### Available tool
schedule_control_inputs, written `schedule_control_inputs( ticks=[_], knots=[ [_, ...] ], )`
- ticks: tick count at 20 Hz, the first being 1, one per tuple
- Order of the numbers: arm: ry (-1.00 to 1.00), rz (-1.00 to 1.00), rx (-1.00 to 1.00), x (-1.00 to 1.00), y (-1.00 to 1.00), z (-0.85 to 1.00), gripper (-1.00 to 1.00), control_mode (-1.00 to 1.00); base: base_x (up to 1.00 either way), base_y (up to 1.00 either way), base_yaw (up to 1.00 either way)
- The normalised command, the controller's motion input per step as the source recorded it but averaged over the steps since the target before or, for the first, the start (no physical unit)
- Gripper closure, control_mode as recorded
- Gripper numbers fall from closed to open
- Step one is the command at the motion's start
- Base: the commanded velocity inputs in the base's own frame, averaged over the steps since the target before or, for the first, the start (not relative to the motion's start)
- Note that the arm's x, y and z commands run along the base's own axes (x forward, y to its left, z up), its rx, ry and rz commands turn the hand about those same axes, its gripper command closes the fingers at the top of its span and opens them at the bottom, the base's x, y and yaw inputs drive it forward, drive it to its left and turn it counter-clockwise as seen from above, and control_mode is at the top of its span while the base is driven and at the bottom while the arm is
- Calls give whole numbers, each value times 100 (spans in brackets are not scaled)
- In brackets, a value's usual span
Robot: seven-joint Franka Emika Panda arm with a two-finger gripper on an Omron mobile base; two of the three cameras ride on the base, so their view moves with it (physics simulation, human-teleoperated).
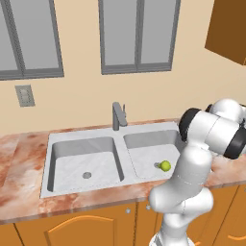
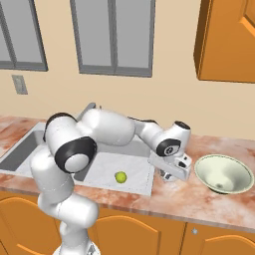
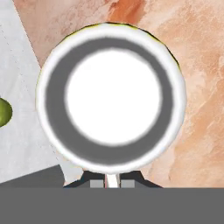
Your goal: Clear the mugs and bowl far away from the sink.
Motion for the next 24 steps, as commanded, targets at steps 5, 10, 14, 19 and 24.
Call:
schedule_control_inputs(
  ticks=[5,10,14,19,24],
  knots=[
    [-7,0,-2,0,68,41,100,-100,0,0,0],
    [-9,0,-1,0,55,63,100,-100,0,0,0],
    [-13,0,-3,0,64,64,100,-100,0,0,0],
    [-15,3,-5,-11,63,66,100,-100,0,0,0],
    [-2,7,-6,-14,69,53,100,-100,0,0,0]
  ],
)
